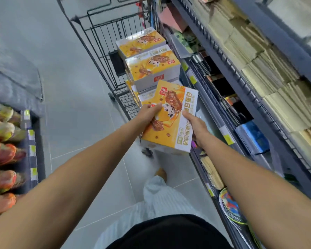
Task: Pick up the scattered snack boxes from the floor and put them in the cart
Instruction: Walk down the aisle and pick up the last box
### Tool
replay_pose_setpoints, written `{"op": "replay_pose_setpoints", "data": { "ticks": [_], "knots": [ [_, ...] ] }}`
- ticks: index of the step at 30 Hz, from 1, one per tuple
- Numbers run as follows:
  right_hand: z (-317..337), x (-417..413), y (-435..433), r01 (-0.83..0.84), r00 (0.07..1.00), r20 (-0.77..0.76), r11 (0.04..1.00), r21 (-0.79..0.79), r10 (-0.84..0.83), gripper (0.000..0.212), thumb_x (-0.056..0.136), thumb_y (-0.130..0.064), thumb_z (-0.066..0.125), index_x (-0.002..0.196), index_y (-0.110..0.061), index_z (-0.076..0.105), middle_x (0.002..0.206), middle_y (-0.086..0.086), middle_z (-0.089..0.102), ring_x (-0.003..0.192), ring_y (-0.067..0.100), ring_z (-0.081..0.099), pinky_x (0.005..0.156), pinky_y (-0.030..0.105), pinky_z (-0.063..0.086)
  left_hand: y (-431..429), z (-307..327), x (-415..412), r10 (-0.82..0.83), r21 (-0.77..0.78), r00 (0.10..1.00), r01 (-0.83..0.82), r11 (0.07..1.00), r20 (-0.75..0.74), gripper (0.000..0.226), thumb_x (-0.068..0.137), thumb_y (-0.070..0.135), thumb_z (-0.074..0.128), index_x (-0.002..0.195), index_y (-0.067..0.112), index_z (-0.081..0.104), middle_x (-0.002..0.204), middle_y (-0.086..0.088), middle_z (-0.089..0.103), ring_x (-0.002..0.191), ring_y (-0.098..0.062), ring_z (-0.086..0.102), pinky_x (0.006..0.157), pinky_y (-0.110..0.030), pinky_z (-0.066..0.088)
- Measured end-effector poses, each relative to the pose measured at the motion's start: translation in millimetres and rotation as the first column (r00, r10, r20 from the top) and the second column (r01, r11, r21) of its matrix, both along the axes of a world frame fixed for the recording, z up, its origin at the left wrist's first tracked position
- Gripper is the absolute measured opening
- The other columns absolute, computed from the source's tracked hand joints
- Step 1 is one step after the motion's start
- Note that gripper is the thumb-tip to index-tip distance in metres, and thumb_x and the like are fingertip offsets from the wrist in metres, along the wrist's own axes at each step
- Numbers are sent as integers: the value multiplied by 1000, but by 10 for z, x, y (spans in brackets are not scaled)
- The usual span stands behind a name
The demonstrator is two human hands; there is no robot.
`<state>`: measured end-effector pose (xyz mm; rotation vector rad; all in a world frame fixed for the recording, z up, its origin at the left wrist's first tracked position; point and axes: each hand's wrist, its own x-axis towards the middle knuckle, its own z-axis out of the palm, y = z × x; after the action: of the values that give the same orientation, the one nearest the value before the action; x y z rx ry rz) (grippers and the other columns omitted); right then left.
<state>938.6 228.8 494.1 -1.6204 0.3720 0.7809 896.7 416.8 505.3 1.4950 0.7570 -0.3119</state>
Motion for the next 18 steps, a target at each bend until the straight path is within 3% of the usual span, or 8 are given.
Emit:
{"op": "replay_pose_setpoints", "data": {
  "ticks": [4,7,10,13,15,18],
  "knots": [
    [-87,275,186,80,995,-63,997,-3,-80,21,86,-39,65,89,-18,67,82,4,72,75,22,69,61,28,50,192,-36,440,-96,40,993,99,994,-71,58,74,63,62,106,16,67,105,-11,72,91,-30,70,88,-44,55],
    [-163,456,285,179,980,-93,984,-2,-179,30,87,-37,64,105,-12,67,97,10,72,82,24,68,61,27,49,260,1,748,-185,-13,980,185,983,-69,33,91,43,56,103,14,66,101,-13,72,89,-31,70,85,-41,56],
    [-217,578,377,255,962,-99,967,-21,-256,31,89,-36,63,110,-12,64,95,9,70,74,18,65,55,23,45,325,-39,1011,-250,-29,967,249,968,-55,39,93,40,55,112,8,65,101,-14,71,85,-29,70,84,-41,56],
    [-287,702,487,346,932,-105,938,-29,-347,26,87,-37,65,104,-17,65,98,8,71,80,20,67,57,24,46,422,-92,1260,-310,36,950,311,950,-45,38,91,41,58,106,7,66,101,-16,71,84,-30,68,88,-46,54],
    [-319,780,573,409,904,-121,912,-29,-409,15,87,-35,67,91,-21,67,93,4,71,81,20,67,61,26,48,500,-177,1438,-365,70,930,367,927,-49,52,84,50,62,109,5,64,108,-20,69,95,-36,67,93,-51,51],
    [-402,845,734,507,851,-134,861,-43,-508,10,87,-35,67,86,-25,66,87,-1,70,87,23,67,67,29,51,646,-415,1730,-481,65,868,491,869,-121,96,62,72,64,131,6,50,126,-26,58,114,-46,56,96,-57,47]
  ]
}}
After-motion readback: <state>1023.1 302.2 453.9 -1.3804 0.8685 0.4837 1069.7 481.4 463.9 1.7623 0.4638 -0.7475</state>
